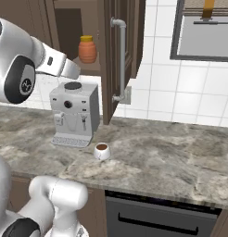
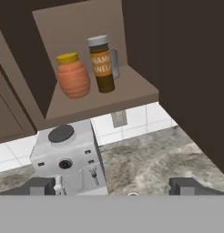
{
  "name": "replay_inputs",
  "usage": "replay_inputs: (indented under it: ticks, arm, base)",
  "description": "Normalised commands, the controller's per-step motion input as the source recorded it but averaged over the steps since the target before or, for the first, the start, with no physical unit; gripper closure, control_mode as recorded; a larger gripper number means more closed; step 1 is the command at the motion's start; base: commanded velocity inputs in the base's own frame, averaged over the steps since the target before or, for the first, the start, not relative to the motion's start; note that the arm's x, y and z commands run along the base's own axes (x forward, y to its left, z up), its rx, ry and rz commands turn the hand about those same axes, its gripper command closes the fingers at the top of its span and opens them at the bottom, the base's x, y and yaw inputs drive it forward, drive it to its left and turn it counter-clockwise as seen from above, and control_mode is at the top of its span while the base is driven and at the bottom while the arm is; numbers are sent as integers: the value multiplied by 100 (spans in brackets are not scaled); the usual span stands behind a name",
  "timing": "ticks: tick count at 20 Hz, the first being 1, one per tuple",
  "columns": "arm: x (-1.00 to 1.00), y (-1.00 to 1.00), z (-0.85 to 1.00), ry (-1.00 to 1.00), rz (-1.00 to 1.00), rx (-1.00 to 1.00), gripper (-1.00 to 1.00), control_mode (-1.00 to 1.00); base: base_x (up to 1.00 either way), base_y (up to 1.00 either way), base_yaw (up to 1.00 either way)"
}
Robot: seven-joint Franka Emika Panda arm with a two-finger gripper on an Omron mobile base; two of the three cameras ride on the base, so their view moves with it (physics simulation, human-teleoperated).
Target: Pick the cinnamon and honey bottle from the cabinet and place them next to the mug.
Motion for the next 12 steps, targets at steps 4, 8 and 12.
replay_inputs:
  ticks: [4, 8, 12]
  arm:
    - [26, -11, 1, 0, 13, 3, -100, -100]
    - [44, -27, 8, 1, 21, 3, -100, -100]
    - [44, -15, 0, 6, 13, 0, -100, -100]
  base:
    - [0, 0, 0]
    - [0, 0, 0]
    - [0, 0, 0]
